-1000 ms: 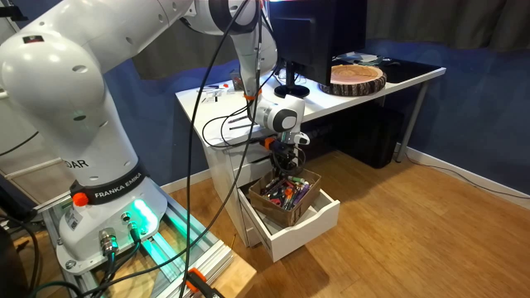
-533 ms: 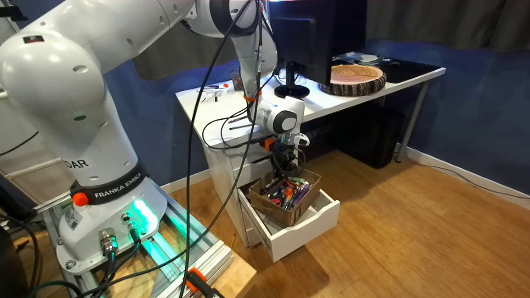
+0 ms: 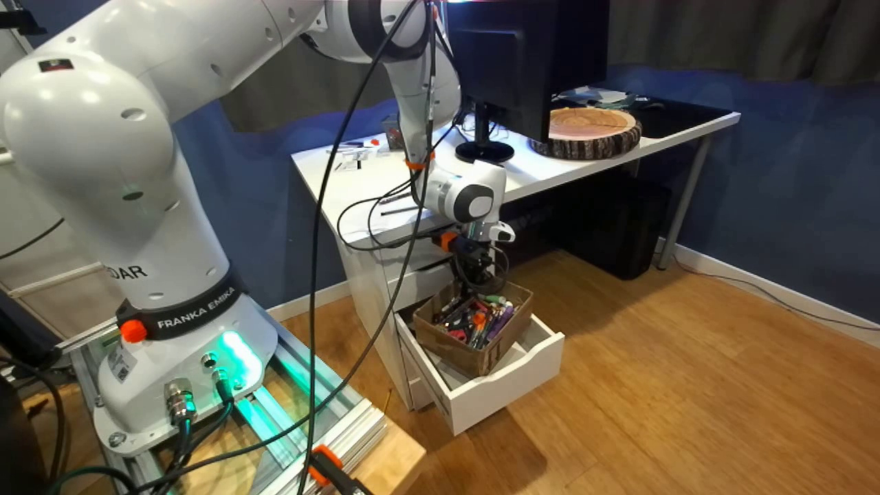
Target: Take the battery out of the box and put it on the desk
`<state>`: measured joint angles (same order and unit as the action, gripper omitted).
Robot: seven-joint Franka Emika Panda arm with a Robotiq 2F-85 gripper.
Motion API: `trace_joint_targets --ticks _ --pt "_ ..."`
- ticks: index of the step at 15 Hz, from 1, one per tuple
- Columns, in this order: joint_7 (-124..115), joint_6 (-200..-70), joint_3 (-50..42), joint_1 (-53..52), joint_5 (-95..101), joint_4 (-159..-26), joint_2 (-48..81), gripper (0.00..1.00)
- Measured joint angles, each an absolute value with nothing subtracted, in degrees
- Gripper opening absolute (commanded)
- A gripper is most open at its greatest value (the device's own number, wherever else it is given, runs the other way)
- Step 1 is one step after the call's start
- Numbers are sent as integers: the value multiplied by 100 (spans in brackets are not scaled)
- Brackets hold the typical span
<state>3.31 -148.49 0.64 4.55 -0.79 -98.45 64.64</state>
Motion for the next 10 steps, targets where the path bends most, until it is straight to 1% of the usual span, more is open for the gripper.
trace_joint_targets --ticks 4,10 --pt "514 -14861 35 460 -65 -9983 6275 2" --pt "866 -14830 37 514 -65 -10783 5444 2"
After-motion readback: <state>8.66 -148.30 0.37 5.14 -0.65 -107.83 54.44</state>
